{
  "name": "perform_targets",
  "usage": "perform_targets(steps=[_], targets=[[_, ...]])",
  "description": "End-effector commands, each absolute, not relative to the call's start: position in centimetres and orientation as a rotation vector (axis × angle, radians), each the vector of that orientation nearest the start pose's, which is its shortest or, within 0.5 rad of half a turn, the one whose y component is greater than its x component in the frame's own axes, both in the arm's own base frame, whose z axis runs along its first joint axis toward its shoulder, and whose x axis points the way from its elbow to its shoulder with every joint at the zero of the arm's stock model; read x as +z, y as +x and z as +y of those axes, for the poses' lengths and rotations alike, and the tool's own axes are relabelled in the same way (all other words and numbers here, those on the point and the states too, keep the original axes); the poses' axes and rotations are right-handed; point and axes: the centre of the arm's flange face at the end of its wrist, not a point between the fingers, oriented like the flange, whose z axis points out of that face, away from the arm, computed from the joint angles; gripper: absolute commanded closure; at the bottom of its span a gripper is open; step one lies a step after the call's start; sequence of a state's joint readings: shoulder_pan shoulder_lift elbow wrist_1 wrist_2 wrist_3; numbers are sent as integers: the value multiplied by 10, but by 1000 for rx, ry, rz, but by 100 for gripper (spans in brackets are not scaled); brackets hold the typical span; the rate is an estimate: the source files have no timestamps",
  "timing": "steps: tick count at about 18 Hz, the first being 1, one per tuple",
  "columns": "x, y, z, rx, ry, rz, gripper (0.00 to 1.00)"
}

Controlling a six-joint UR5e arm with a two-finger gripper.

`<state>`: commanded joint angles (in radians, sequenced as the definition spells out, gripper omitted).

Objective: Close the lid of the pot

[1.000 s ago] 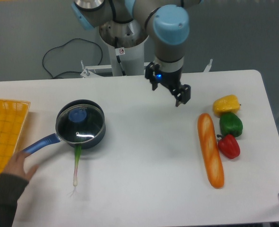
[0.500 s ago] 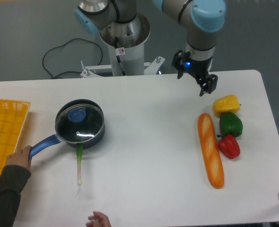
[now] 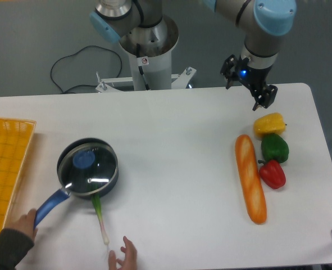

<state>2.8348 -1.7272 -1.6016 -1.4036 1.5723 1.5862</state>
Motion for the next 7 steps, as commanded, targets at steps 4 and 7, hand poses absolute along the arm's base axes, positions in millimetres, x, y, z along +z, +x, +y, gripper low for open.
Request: perform_targets(steps=[4,7], targets=[[412,-489,287,-14,-3108,485,0],[413,-490,287,-9,-3110,483,0]])
